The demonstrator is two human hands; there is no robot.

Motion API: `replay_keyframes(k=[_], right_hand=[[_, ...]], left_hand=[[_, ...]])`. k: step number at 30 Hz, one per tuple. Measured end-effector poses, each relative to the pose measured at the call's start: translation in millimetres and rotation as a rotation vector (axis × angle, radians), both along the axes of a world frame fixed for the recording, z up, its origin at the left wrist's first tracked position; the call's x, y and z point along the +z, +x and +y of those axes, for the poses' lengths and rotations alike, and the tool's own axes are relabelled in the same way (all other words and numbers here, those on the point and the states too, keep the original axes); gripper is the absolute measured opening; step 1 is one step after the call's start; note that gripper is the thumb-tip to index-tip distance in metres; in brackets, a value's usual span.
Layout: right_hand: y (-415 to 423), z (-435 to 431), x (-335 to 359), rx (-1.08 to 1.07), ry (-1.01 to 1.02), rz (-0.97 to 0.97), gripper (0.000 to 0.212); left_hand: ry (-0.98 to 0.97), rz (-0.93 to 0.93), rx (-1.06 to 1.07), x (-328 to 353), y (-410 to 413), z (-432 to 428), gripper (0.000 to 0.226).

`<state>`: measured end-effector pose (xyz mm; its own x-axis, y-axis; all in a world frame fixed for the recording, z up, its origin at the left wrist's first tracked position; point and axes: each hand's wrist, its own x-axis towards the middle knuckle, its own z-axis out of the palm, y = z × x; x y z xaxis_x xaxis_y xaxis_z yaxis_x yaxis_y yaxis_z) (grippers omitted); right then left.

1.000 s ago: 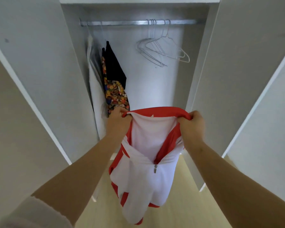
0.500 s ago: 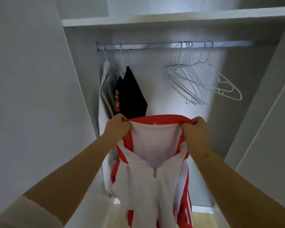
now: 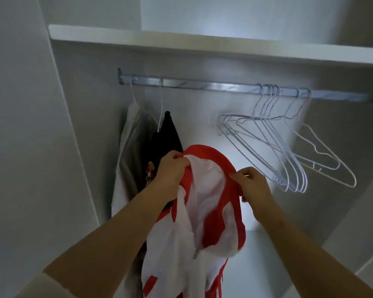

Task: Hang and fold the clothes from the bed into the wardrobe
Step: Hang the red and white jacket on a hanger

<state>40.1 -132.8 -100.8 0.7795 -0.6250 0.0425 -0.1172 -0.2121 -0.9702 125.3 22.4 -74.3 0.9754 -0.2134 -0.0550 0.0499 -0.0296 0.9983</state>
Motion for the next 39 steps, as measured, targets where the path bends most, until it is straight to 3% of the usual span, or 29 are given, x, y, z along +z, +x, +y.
replay_keyframes(k=[4,6,10,17,21,24,26,30,39], right_hand=[[24.8,-24.8,9.8,-0.192,-0.484,0.029,0.005],[32.4,-41.1,11.6,-0.294,-0.699,0.094,0.015],[44.5,-81.4,15.9,-0.409,-0.829,0.163,0.030],[60.5,-121.2,10.9,-0.353,-0.694,0.309,0.045],[68.7,-132.5,1.4,-0.313,-0.585,0.347,0.043],[78.4,-131.4,1.2,-0.311,-0.373,0.221,0.028],[87.1,-125.0,6.5,-0.302,-0.230,0.097,0.031],[97.9,-106.3,20.6,-0.286,-0.119,-0.032,0.024],[77.2,-60.4,-4.0,-0.215,0.083,-0.119,0.020]], left_hand=[[0.033,0.026,-0.073,-3.5,24.9,-15.9,0.014],[0.070,0.042,-0.106,-9.4,30.8,-22.2,0.014],[0.060,0.048,-0.082,-10.4,48.3,-29.9,0.016],[0.007,0.109,-0.016,-8.1,58.9,-50.4,0.011],[-0.007,0.132,0.022,-11.1,62.4,-54.4,0.008],[0.001,0.134,0.022,-11.5,64.2,-51.3,0.015],[0.008,0.130,0.025,-9.8,67.3,-46.1,0.022],[0.013,0.111,0.058,-7.7,75.5,-37.2,0.031],[0.035,0.015,0.006,-14.8,84.9,-18.1,0.007]])
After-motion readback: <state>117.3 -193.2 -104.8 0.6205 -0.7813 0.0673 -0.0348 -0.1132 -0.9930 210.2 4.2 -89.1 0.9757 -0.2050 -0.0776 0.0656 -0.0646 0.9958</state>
